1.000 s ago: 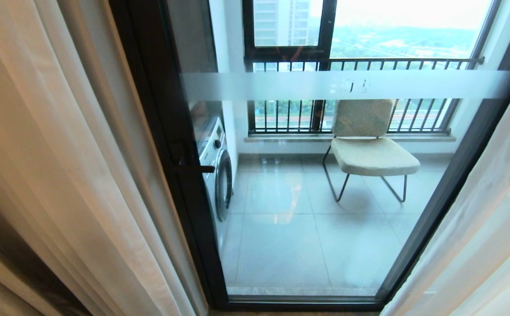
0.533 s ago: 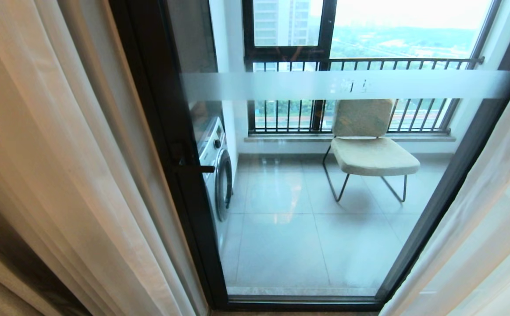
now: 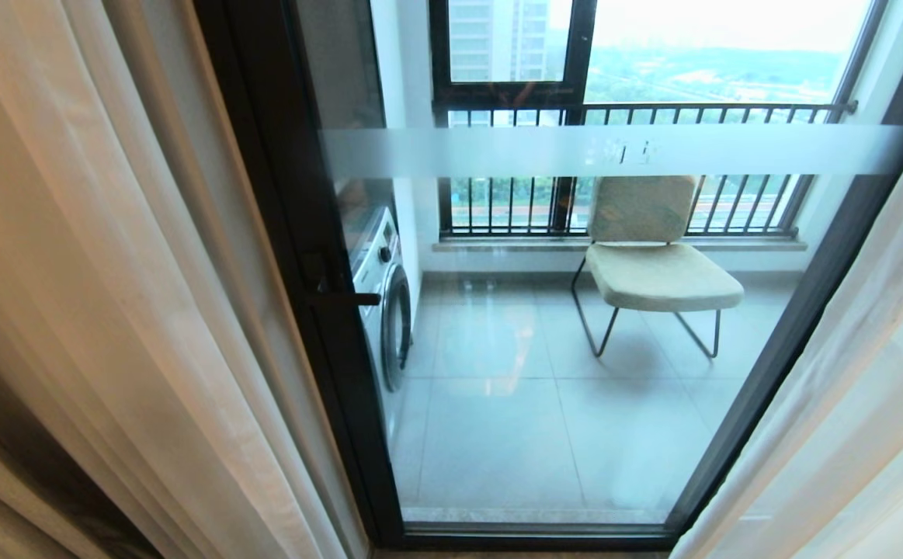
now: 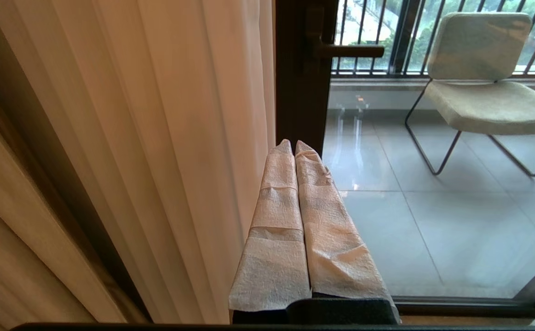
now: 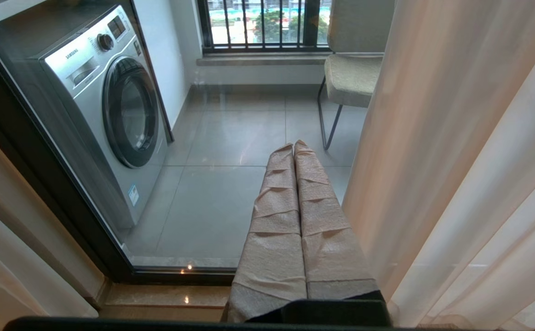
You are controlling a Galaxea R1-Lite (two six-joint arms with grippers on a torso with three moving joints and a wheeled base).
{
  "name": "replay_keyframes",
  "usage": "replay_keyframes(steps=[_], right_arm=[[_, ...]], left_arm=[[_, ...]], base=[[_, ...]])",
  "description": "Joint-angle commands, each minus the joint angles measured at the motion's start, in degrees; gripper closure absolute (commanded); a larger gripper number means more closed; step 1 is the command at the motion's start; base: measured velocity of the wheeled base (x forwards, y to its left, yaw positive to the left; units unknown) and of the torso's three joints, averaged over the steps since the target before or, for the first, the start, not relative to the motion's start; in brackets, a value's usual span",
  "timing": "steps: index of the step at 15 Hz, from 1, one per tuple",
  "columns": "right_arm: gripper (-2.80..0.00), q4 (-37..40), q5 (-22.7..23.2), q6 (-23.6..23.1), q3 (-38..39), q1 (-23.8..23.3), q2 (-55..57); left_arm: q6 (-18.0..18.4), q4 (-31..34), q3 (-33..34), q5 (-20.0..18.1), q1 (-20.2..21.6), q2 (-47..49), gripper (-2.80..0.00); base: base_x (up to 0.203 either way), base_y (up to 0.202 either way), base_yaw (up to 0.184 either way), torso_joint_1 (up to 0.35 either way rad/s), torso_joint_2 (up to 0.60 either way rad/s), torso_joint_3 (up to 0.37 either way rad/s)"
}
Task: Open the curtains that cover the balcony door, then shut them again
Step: Close the inner curtains on both sides
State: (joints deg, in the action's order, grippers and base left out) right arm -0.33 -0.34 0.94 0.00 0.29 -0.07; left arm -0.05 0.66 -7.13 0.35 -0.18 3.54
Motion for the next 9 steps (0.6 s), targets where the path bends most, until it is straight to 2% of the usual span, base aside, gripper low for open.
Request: replay_keyframes(steps=[1,4,9], right_arm=[[0.0,-0.02,-0.01,0.03,0.0,0.06,0.07],[0.0,-0.02,-0.01,0.03,0.0,0.06,0.07],[0.0,-0.02,-0.01,0.03,0.0,0.06,0.07]], left_arm=[[-0.1,0.05,-6.2,-0.2,-0.23,8.17,0.0],[-0.12,-1.81,-12.99,-0.48,-0.59,16.24,0.0],[-0.05,-10.68,-22.6,-0.52,-0.69,31.72,0.0]], base=[[0.0,0.0,0.0,0.0,0.0,0.0],[0.0,0.0,0.0,0.0,0.0,0.0],[0.0,0.0,0.0,0.0,0.0,0.0]])
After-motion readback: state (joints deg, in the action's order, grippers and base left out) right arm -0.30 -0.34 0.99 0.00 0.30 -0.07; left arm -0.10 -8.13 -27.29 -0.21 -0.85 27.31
